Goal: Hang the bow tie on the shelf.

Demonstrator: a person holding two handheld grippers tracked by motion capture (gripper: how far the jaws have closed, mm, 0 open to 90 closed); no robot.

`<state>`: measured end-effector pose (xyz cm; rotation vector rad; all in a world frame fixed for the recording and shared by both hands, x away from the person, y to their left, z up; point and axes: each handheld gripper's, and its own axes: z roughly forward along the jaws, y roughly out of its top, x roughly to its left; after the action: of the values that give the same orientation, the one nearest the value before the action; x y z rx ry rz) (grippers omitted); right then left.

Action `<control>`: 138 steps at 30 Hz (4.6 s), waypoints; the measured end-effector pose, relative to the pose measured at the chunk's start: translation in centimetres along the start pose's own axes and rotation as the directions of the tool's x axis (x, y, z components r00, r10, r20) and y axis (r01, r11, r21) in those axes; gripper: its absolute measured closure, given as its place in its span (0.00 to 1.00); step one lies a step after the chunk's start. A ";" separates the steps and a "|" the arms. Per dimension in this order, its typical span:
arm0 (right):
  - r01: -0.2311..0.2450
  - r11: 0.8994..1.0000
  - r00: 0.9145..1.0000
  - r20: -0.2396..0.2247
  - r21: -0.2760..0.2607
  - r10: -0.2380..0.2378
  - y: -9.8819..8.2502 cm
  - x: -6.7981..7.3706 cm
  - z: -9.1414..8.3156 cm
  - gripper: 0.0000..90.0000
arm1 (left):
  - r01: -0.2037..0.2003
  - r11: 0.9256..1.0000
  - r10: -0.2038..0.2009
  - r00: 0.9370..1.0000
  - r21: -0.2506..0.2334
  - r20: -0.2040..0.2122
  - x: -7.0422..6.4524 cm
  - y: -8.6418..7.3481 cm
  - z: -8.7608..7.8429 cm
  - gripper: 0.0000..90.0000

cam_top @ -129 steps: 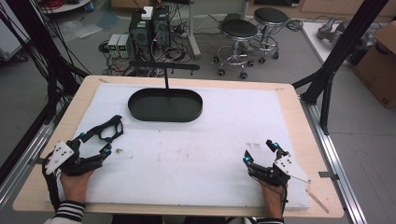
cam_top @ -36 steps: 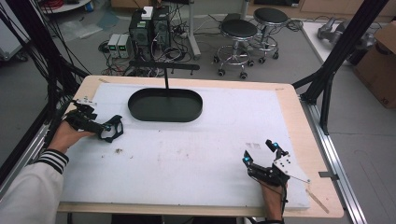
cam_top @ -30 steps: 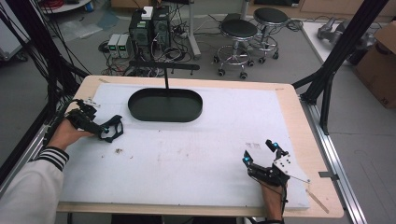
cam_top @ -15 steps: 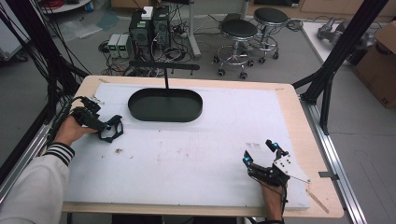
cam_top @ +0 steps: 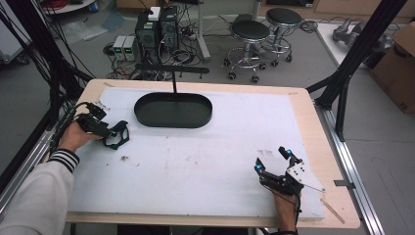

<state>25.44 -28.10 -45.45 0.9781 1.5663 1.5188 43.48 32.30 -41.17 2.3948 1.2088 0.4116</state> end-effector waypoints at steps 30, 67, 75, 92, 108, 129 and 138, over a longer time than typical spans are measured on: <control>0.002 1.000 1.000 0.002 0.000 -0.002 0.0 0.0 0.0 0.10 | 0.043 0.994 -0.043 0.999 -0.096 0.002 -0.6 -0.4 -1.0 0.82; 0.011 1.000 1.000 0.005 0.001 -0.011 0.0 0.0 0.1 0.10 | 0.116 0.761 -0.020 0.988 -0.639 0.155 -2.1 0.9 -5.8 0.82; 0.005 1.000 1.000 0.004 0.001 -0.005 0.0 0.0 0.1 0.10 | 0.156 0.707 -0.036 0.982 -0.690 0.184 -2.5 2.5 -6.5 0.82; 0.004 1.000 1.000 0.003 0.001 -0.004 0.0 -0.1 0.0 0.10 | 0.150 0.683 -0.021 0.982 -0.715 0.186 -2.5 5.6 -7.2 0.82; 0.008 1.000 1.000 0.000 0.005 -0.008 0.0 -0.1 0.1 0.10 | 0.133 0.666 -0.008 0.985 -0.734 0.171 -2.6 9.7 -8.0 0.82; 0.006 1.000 1.000 0.001 0.008 -0.006 0.0 -0.1 0.2 0.10 | 0.166 0.627 -0.110 0.986 -0.761 0.125 -1.1 12.8 -5.7 0.82; 0.008 1.000 1.000 0.002 0.006 -0.008 0.0 -0.1 0.1 0.10 | 0.168 0.642 -0.172 0.982 -0.748 0.073 -0.6 12.2 -4.6 0.82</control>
<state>25.60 -28.12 -45.41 0.9749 1.5732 1.5078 49.54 26.46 -31.23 1.5375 0.9773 0.6977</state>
